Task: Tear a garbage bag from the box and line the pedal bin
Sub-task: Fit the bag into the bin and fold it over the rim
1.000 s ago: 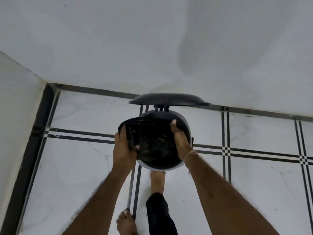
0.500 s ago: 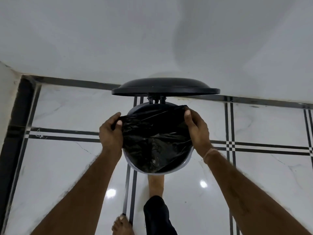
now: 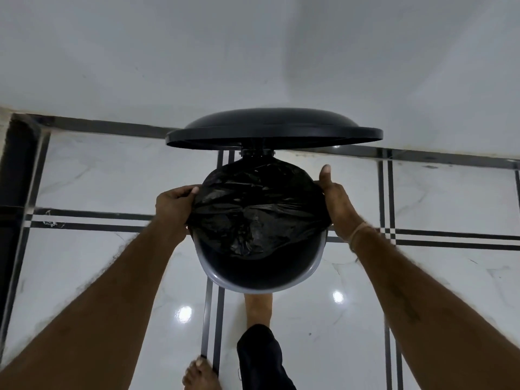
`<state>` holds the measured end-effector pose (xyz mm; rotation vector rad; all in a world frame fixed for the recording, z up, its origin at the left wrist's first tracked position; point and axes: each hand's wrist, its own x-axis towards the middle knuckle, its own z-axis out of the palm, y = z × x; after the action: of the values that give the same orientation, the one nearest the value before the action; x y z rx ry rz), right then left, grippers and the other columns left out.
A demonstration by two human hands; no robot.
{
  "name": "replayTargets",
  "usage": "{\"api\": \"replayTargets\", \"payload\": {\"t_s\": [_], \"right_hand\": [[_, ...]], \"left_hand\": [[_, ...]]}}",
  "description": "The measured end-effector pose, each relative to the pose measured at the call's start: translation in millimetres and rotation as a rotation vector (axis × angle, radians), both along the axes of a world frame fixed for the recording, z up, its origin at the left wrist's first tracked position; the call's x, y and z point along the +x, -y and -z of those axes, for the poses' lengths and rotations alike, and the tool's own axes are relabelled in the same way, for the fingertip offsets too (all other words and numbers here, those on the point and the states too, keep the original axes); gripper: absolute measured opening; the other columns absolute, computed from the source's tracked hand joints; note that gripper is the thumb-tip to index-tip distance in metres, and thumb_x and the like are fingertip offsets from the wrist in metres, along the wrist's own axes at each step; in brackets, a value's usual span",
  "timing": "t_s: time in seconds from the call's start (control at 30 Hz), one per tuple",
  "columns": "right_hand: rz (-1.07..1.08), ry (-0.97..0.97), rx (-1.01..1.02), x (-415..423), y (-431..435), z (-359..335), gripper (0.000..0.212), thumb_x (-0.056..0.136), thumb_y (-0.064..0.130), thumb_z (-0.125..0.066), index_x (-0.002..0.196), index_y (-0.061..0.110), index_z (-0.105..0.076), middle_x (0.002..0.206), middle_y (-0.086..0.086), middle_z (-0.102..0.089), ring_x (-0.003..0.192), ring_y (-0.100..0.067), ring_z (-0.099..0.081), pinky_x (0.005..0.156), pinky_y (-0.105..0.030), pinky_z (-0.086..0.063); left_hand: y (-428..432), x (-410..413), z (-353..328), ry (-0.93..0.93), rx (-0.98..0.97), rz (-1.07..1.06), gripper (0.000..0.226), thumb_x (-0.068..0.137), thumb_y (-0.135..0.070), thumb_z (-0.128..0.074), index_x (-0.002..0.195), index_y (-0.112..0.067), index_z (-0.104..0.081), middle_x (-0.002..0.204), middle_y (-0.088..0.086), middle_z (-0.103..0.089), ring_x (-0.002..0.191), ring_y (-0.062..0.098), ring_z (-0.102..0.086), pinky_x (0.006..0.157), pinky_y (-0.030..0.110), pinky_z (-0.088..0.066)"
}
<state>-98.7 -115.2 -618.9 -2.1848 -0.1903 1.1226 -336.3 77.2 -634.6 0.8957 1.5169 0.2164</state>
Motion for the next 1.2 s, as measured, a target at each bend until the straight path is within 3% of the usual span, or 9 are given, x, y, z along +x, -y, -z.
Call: {"api": "replayTargets", "payload": {"t_s": [0.13, 0.23, 0.33, 0.47, 0.57, 0.67, 0.8, 0.93, 1.2], "right_hand": [[0.129, -0.051, 0.104, -10, 24, -13, 0.083, 0.097, 0.075, -0.027, 0.103, 0.010, -0.079, 0.101, -0.020, -0.078, 0.102, -0.034, -0.074, 0.094, -0.044, -0.059], [0.189, -0.081, 0.146, -15, 37, -17, 0.068, 0.107, 0.056, -0.034, 0.111, 0.003, -0.076, 0.107, -0.024, -0.077, 0.105, -0.034, -0.074, 0.087, -0.037, -0.061], [0.220, -0.092, 0.154, -18, 44, -15, 0.063, 0.108, 0.050, -0.040, 0.112, -0.002, -0.075, 0.110, -0.029, -0.075, 0.109, -0.040, -0.072, 0.090, -0.045, -0.060], [0.250, -0.098, 0.112, -14, 46, -13, 0.064, 0.107, 0.054, -0.040, 0.116, 0.001, -0.075, 0.112, -0.025, -0.075, 0.110, -0.040, -0.071, 0.097, -0.051, -0.058], [0.260, -0.104, 0.105, -10, 46, -13, 0.064, 0.107, 0.054, -0.041, 0.114, -0.001, -0.075, 0.111, -0.028, -0.074, 0.108, -0.039, -0.071, 0.099, -0.054, -0.057], [0.271, -0.031, 0.118, -18, 48, -8, 0.049, 0.106, 0.041, -0.054, 0.107, -0.003, -0.076, 0.107, -0.030, -0.075, 0.106, -0.041, -0.072, 0.098, -0.057, -0.058], [0.282, 0.149, 0.087, -43, 56, -3, 0.031, 0.085, 0.029, -0.069, 0.110, 0.014, -0.080, 0.102, -0.006, -0.081, 0.102, -0.029, -0.075, 0.098, -0.053, -0.058], [0.314, 0.233, 0.084, -59, 58, -1, 0.027, 0.077, 0.023, -0.068, 0.100, 0.015, -0.079, 0.094, -0.006, -0.078, 0.093, -0.032, -0.073, 0.090, -0.053, -0.060], [0.554, 0.233, 0.085, -93, 74, -3, 0.045, 0.089, 0.003, -0.073, 0.133, 0.014, -0.070, 0.125, -0.014, -0.067, 0.114, -0.023, -0.067, 0.104, -0.035, -0.055]], "left_hand": [[13, -32, 5, 0.001, -0.062, -0.113, 0.019, 0.097, 0.001, -0.064, 0.115, -0.004, -0.069, 0.083, 0.009, -0.068, 0.068, 0.022, -0.063, 0.040, 0.017, -0.051], [23, -50, 13, 0.052, -0.226, -0.174, 0.028, 0.097, -0.014, -0.069, 0.122, -0.003, -0.069, 0.105, 0.017, -0.075, 0.085, 0.030, -0.072, 0.054, 0.028, -0.062], [28, -59, 11, 0.186, -0.402, -0.169, 0.039, 0.096, -0.036, -0.070, 0.128, -0.014, -0.071, 0.122, 0.010, -0.076, 0.110, 0.029, -0.073, 0.072, 0.038, -0.066], [34, -70, 9, 0.386, -0.386, -0.086, 0.037, 0.087, -0.048, -0.069, 0.108, -0.017, -0.073, 0.116, 0.006, -0.075, 0.101, 0.020, -0.074, 0.080, 0.032, -0.063], [37, -72, 6, 0.376, -0.344, -0.094, 0.034, 0.088, -0.052, -0.063, 0.094, -0.019, -0.071, 0.097, 0.003, -0.073, 0.084, 0.015, -0.068, 0.066, 0.023, -0.060], [46, -74, 12, 0.317, -0.315, -0.148, 0.037, 0.085, -0.051, -0.065, 0.093, -0.016, -0.070, 0.092, 0.004, -0.074, 0.079, 0.015, -0.071, 0.061, 0.026, -0.061], [65, -82, 16, 0.459, -0.298, -0.119, 0.066, 0.073, -0.051, -0.086, 0.117, -0.006, -0.064, 0.113, 0.010, -0.070, 0.101, 0.020, -0.070, 0.084, 0.031, -0.062], [79, -83, 15, 0.484, -0.316, -0.162, 0.036, 0.093, -0.031, -0.060, 0.119, -0.007, -0.067, 0.106, 0.005, -0.075, 0.088, 0.012, -0.075, 0.076, 0.024, -0.061], [80, -63, -4, 0.072, -0.334, -0.344, 0.026, 0.104, -0.042, -0.057, 0.094, -0.019, -0.066, 0.092, -0.002, -0.068, 0.076, 0.011, -0.062, 0.056, 0.021, -0.044]]}}
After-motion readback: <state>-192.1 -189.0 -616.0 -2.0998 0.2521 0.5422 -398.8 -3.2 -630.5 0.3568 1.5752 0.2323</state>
